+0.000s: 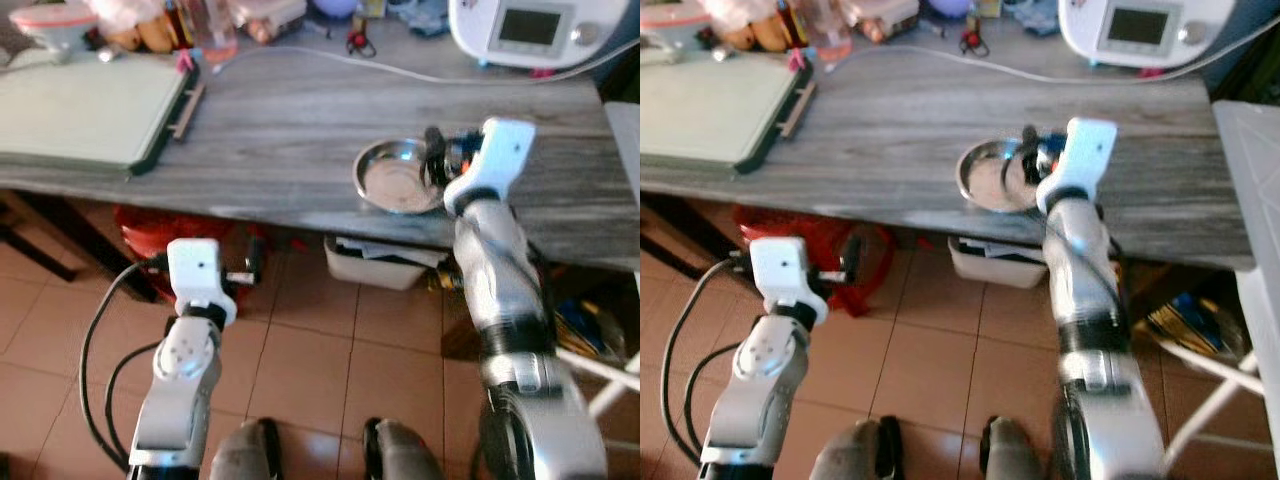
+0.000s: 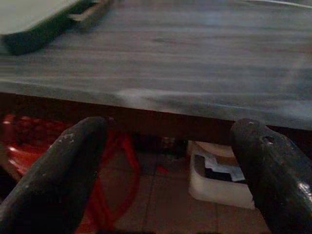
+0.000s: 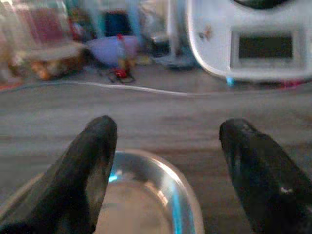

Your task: Setting the table

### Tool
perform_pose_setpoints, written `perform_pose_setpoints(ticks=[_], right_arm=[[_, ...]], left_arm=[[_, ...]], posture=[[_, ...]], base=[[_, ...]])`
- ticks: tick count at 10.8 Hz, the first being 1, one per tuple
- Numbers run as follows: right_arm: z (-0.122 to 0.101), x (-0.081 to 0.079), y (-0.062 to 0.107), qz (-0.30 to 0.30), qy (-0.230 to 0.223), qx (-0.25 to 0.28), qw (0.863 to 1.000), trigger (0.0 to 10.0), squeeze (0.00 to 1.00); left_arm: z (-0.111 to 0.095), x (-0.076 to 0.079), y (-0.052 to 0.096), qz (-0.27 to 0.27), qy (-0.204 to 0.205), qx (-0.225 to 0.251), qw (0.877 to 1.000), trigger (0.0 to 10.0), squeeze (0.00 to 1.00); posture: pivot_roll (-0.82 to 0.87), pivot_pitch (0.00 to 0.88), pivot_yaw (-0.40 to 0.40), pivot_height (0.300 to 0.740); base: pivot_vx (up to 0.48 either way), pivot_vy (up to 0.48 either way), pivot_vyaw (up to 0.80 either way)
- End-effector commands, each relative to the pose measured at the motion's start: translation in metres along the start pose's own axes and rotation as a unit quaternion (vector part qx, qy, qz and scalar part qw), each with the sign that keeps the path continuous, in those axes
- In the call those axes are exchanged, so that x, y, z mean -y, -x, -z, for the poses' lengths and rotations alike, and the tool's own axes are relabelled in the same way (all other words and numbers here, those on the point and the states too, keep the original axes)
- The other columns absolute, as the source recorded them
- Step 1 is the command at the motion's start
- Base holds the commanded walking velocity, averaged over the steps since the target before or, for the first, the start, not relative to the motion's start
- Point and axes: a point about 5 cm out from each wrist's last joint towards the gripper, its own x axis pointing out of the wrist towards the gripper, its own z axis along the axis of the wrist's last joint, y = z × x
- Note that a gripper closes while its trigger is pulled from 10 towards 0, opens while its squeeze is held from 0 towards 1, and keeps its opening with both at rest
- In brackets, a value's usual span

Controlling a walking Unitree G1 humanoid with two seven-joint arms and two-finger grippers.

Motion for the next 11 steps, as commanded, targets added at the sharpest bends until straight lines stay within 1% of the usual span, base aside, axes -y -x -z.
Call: perform_pose_setpoints(ticks=[1, 2, 3, 4, 5, 6, 7, 8, 9, 10, 11], right_arm=[[-0.007, -0.007, 0.008, -0.016, 0.011, 0.020, 1.000, 10.0, 1.00], [-0.002, -0.005, 0.021, -0.018, 0.024, 0.022, 0.999, 10.0, 1.00], [0.003, -0.002, 0.042, -0.028, 0.067, 0.025, 0.997, 10.0, 1.00], [0.008, 0.001, 0.055, -0.030, 0.065, 0.011, 0.997, 10.0, 0.85], [0.020, 0.014, 0.075, -0.009, 0.054, -0.024, 0.998, 10.0, 0.00], [0.026, 0.016, 0.079, -0.006, 0.067, -0.045, 0.997, 10.0, 0.00], [0.030, 0.013, 0.078, -0.009, 0.067, -0.059, 0.996, 10.0, 0.00], [0.027, 0.006, 0.076, -0.015, 0.075, -0.056, 0.995, 10.0, 0.00], [0.025, 0.003, 0.074, -0.016, 0.068, -0.056, 0.996, 10.0, 0.00], [0.026, 0.004, 0.074, -0.010, 0.061, -0.063, 0.996, 10.0, 0.00], [0.028, 0.007, 0.073, 0.001, 0.081, -0.068, 0.994, 10.0, 0.00]], left_arm=[[0.000, -0.004, -0.001, -0.008, -0.005, 0.002, 1.000, 10.0, 0.00], [0.000, -0.005, -0.001, -0.011, -0.006, 0.003, 1.000, 10.0, 0.00], [0.002, -0.008, 0.000, -0.017, -0.010, 0.001, 1.000, 10.0, 0.00], [0.003, -0.016, 0.004, -0.032, -0.014, -0.002, 0.999, 10.0, 0.00], [0.009, -0.028, 0.011, -0.043, -0.023, -0.014, 0.999, 10.0, 0.00], [0.012, -0.029, 0.012, -0.040, -0.026, -0.018, 0.999, 10.0, 0.00], [0.011, -0.027, 0.008, -0.037, -0.026, -0.016, 0.999, 10.0, 0.00], [0.007, -0.024, 0.003, -0.040, -0.019, -0.008, 0.999, 10.0, 0.00], [0.007, -0.022, 0.003, -0.040, -0.016, -0.008, 0.999, 10.0, 0.00], [0.009, -0.019, 0.004, -0.037, -0.014, -0.009, 0.999, 10.0, 0.00], [0.010, -0.018, 0.005, -0.035, -0.012, -0.010, 0.999, 10.0, 0.00]], posture=[[-0.01, 0.132, 0.037, 0.740], [-0.01, 0.099, 0.035, 0.740], [-0.01, 0.081, 0.037, 0.740], [-0.03, 0.061, 0.046, 0.740], [-0.03, 0.049, 0.052, 0.740], [-0.03, 0.046, 0.052, 0.740], [-0.03, 0.047, 0.047, 0.740], [-0.04, 0.051, 0.044, 0.740], [-0.04, 0.051, 0.041, 0.740], [-0.04, 0.049, 0.038, 0.740], [-0.03, 0.053, 0.041, 0.740]], base=[[0.000, 0.000, 0.00], [0.000, 0.000, 0.00], [0.000, 0.000, 0.00], [0.000, 0.000, 0.00], [-0.255, 0.000, 0.00], [-0.326, 0.000, 0.00], [-0.334, 0.000, 0.00], [-0.330, 0.000, 0.00], [-0.334, 0.000, 0.00], [-0.330, 0.000, 0.00], [-0.326, 0.000, 0.00]])
